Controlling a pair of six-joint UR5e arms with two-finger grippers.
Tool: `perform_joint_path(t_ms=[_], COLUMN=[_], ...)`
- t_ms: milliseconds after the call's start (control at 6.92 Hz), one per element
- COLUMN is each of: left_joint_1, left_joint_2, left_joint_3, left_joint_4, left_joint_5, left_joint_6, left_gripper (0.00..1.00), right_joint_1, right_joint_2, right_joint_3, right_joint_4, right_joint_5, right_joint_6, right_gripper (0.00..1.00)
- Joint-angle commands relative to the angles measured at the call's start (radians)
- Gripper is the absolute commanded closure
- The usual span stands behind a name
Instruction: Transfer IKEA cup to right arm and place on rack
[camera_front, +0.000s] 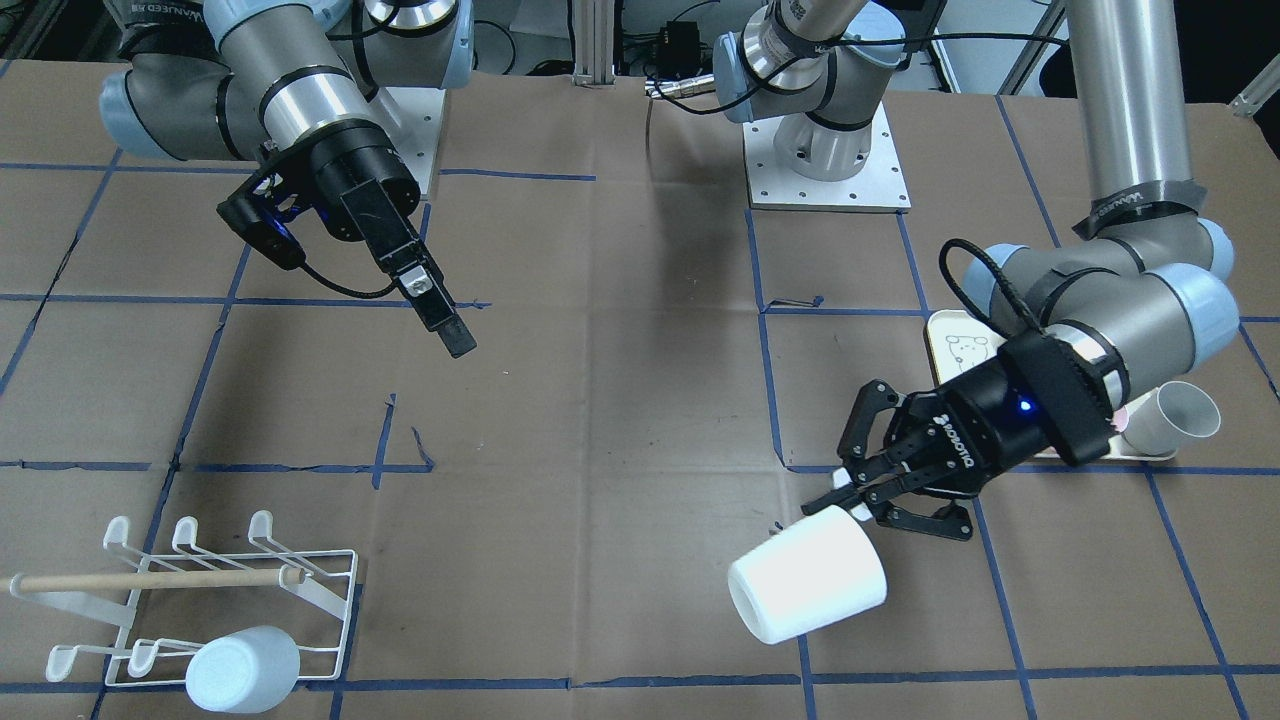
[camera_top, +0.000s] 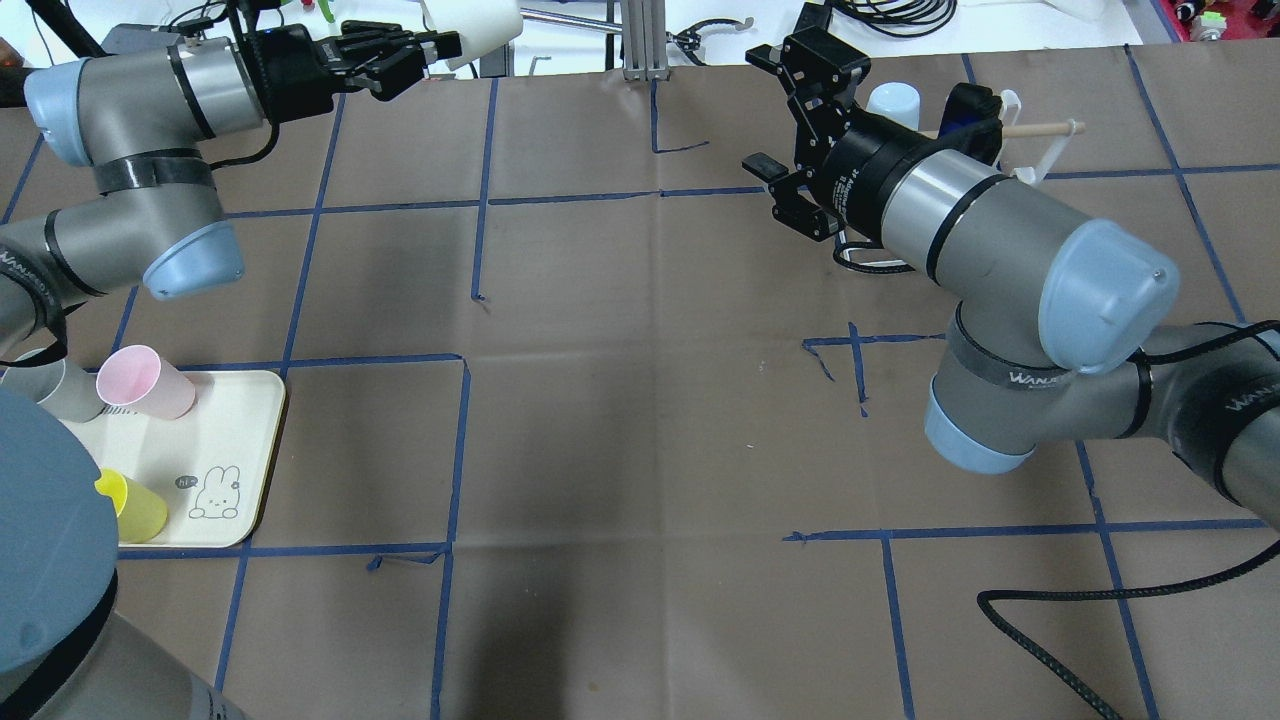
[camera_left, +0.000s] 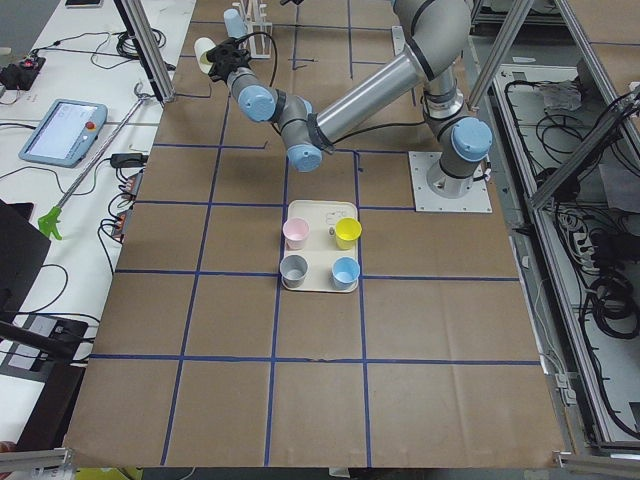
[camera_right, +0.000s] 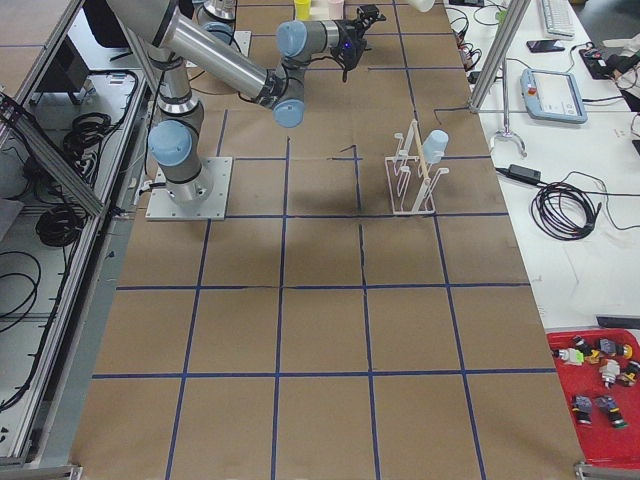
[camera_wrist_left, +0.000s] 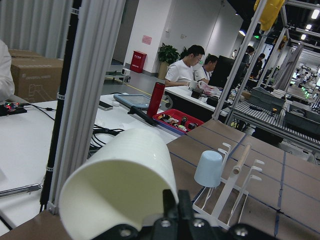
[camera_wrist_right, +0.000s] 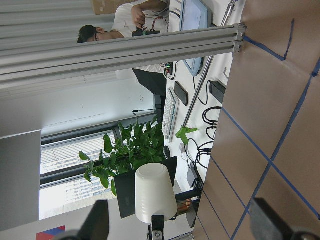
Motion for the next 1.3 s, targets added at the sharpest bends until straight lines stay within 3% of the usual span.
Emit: perform_joint_path(t_ms=[0,289,578,1155], left_joint_1=[-0.042,-0.071,-0.144,-0.149], left_joint_2=[0.021,0.043,0.082,0.082], left_joint_3=[-0.135,-0.197,-0.201,-0.202], left_joint_4=[0.207,0.267,0.267,0.285], left_joint_5=[-0.001,0.002,0.048,0.048], left_joint_6=[-0.002,-0.011,-0.054,-0.085], left_gripper=[0.96,0.94,0.93,0.93], right_joint_1=[-0.001,0.002,0.017,0.065], right_joint_2=[0.000,0.023,0.089,0.125], right_joint_3=[0.002,-0.004,-0.064,-0.103], right_joint_4=[0.001,0.000,0.000,0.036], right_joint_5=[-0.002,-0.001,-0.001,-0.004], right_joint_6=[0.000,0.000,-0.003,-0.078], right_gripper=[0.00,0.00,0.00,0.01])
